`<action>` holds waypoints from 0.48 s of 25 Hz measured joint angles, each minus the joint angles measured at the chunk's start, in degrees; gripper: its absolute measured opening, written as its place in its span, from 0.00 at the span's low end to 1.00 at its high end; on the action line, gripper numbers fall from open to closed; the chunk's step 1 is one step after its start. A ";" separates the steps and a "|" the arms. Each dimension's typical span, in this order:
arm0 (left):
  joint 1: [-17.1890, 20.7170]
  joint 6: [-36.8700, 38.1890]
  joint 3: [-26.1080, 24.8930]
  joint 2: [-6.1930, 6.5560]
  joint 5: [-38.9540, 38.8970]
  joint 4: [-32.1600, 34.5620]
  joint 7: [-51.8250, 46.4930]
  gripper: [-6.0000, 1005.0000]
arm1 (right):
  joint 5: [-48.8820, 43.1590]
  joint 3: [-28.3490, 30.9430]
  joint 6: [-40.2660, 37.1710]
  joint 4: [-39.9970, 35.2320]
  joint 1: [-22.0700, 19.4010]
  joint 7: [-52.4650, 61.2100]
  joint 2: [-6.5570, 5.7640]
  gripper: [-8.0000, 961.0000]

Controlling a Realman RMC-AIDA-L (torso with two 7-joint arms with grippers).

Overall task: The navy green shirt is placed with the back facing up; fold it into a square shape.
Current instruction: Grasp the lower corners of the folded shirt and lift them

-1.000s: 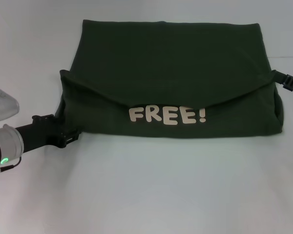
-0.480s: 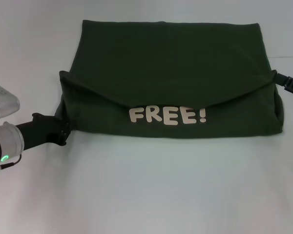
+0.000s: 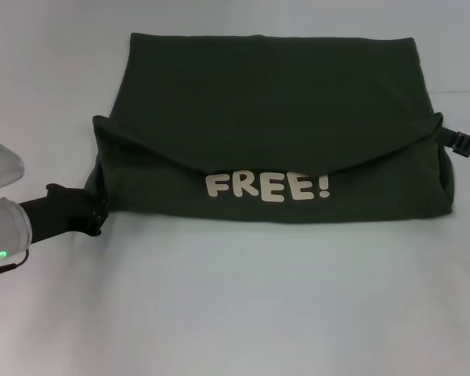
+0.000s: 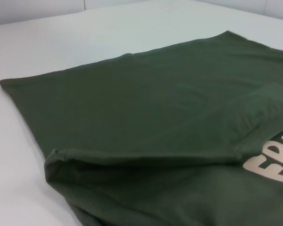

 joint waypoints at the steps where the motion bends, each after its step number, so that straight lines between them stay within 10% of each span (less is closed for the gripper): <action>1: 0.19 0.60 -0.10 0.01 0.01 0.28 -0.05 0.05 | -0.41 0.00 -0.05 -0.12 -0.03 0.35 -0.09 0.80; 12: 1.98 2.87 -0.28 0.10 0.06 2.32 -0.98 0.05 | -11.03 -0.06 -1.11 -2.17 0.15 8.76 -2.10 0.79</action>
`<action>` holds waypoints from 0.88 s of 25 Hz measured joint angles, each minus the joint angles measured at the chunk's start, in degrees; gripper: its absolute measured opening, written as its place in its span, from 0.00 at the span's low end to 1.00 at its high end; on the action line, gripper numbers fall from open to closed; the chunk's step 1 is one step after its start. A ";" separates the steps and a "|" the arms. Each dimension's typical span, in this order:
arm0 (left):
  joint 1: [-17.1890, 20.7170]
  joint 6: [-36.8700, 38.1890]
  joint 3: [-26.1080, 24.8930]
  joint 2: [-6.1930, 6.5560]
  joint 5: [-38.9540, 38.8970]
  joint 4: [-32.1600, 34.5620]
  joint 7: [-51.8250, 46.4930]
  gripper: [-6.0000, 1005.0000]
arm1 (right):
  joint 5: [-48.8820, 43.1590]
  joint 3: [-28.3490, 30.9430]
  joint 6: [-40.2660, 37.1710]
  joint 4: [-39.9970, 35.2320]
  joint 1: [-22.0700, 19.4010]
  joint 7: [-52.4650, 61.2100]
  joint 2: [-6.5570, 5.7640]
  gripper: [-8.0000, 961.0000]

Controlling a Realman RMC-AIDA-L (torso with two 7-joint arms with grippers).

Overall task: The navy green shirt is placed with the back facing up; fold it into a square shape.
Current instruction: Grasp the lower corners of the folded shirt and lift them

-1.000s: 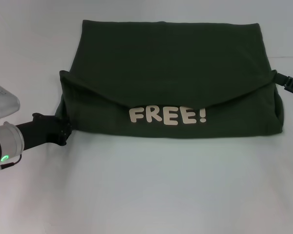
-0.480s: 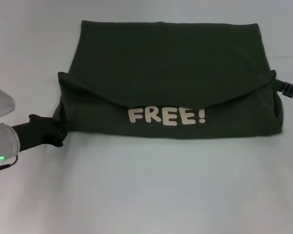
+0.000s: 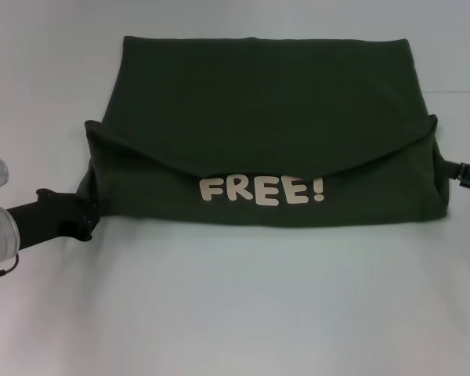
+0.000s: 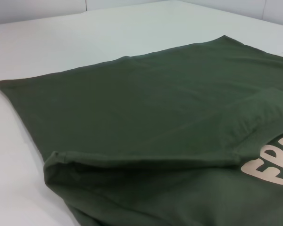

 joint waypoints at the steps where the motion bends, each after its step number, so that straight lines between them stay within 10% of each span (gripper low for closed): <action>1: 0.03 0.02 0.00 0.00 0.00 0.01 0.03 0.05 | -1.24 0.00 0.07 -0.13 0.22 0.78 -0.19 0.79; 22: -0.32 -1.46 0.32 0.01 0.00 -0.68 0.42 0.05 | -7.21 -3.78 12.26 2.71 5.07 2.98 3.02 0.78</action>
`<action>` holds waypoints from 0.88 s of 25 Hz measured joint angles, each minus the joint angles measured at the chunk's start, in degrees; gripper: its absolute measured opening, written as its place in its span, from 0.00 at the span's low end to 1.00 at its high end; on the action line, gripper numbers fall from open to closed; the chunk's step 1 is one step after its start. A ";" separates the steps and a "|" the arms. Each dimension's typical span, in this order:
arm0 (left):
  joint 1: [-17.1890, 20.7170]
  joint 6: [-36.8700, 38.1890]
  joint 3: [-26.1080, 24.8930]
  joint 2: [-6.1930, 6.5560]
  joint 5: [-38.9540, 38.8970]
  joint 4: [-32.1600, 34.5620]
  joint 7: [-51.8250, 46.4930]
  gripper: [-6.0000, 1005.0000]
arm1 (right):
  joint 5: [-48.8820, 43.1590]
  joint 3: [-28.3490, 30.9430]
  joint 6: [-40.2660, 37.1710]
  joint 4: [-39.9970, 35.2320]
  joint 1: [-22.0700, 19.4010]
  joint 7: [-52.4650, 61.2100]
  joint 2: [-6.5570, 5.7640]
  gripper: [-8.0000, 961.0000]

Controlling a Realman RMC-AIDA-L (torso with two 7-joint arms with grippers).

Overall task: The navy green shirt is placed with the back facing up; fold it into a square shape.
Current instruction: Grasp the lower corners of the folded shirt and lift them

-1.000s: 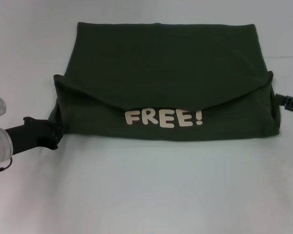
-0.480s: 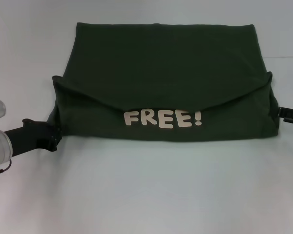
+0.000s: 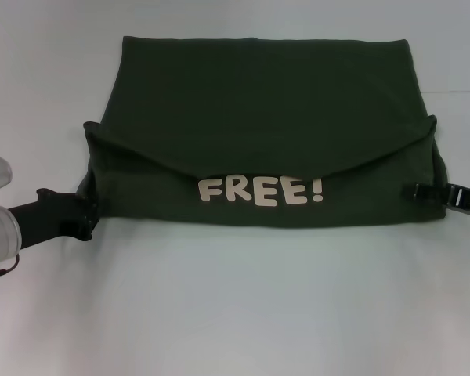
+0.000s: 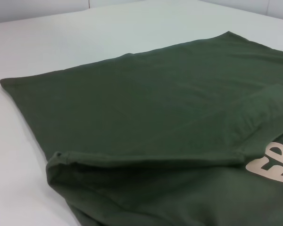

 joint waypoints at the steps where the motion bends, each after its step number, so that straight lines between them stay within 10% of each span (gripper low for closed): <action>1: -0.02 0.00 0.01 0.00 0.00 0.00 -0.01 0.05 | 0.00 -0.18 0.01 0.02 0.09 -0.04 0.13 0.78; 9: 0.06 0.00 -0.15 0.00 0.00 -0.08 -0.26 0.05 | 0.10 -0.38 -1.86 -0.37 -0.86 -1.84 0.15 0.76; 22: 1.48 2.49 -0.43 -0.17 -0.01 0.79 -3.43 0.05 | 1.26 1.09 -6.04 -0.61 -2.91 -6.11 -0.13 0.18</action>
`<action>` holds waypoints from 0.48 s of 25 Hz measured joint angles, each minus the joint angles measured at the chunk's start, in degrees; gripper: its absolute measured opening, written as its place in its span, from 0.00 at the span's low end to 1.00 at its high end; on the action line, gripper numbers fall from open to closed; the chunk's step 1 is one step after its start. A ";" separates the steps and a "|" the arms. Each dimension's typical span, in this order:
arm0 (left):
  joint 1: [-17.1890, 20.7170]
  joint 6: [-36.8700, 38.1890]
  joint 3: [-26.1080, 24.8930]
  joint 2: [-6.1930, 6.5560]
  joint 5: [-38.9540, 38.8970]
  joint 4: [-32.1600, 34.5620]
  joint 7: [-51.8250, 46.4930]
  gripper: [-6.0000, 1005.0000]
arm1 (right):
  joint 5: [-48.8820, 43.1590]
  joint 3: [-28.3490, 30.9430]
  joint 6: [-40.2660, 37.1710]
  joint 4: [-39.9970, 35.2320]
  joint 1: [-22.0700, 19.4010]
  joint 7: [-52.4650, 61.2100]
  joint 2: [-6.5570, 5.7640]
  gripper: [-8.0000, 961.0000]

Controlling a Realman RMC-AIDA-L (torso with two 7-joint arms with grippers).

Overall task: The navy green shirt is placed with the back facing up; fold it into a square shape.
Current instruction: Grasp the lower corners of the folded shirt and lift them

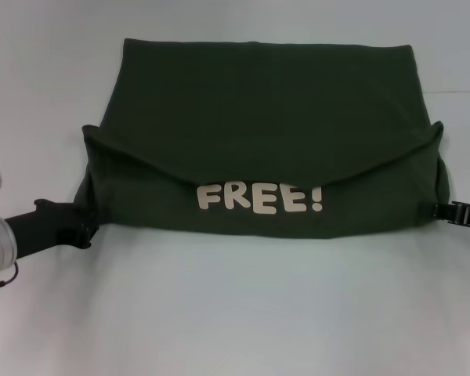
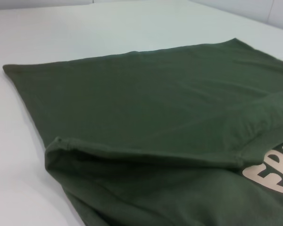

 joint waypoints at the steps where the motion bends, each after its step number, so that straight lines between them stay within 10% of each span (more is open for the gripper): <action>1: 0.44 1.18 -0.01 0.03 0.00 0.46 -1.01 0.05 | 0.06 0.13 -0.49 -0.11 -0.23 -0.16 -0.17 0.15; 12: 6.96 22.77 -5.05 -0.10 0.82 5.10 -7.56 0.05 | 0.13 0.31 -9.42 -3.47 -5.14 -4.13 -1.82 0.05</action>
